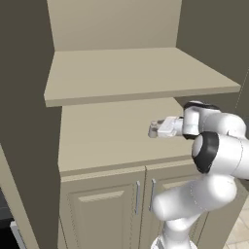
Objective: Retrieve the shaker from the cabinet and place it next the steak on a plate on the dining table.
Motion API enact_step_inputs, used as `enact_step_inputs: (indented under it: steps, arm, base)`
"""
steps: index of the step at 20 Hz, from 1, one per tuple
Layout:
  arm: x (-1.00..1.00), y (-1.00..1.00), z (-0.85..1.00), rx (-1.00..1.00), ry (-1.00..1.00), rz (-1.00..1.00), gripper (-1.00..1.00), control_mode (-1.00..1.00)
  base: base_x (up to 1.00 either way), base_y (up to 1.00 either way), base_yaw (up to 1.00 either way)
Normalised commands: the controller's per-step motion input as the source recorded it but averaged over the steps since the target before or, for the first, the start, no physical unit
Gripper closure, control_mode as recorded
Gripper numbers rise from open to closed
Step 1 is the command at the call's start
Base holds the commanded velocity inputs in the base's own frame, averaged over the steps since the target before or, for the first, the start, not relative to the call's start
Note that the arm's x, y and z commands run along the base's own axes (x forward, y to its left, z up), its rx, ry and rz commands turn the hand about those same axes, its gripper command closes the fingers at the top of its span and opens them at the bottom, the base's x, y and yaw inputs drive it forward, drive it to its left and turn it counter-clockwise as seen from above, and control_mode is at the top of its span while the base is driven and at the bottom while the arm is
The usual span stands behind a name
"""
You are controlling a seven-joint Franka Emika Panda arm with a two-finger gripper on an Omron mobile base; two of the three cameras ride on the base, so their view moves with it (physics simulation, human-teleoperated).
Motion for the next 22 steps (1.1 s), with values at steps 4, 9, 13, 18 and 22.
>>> enact_step_inputs:
  steps: [4,9,13,18,22]
  arm:
    - [0.26,-0.05,-0.14,0.0,0.0,0.0,-1.0,-1.0]
    - [0.26,-0.1,-0.09,0.0,0.0,-0.01,-1.0,-1.0]
    - [0.22,-0.01,-0.1,0.0,0.0,0.0,-1.0,-1.0]
    - [0.0,0.04,-0.01,0.0,0.0,0.0,-1.0,-1.0]
    - [0.0,0.28,-0.01,-0.01,0.0,0.0,1.0,-1.0]
  base:
    - [0.0,0.0,0.0]
    - [0.0,0.0,0.0]
    - [0.0,0.0,0.0]
    - [0.0,0.0,0.0]
    - [0.0,0.0,0.0]
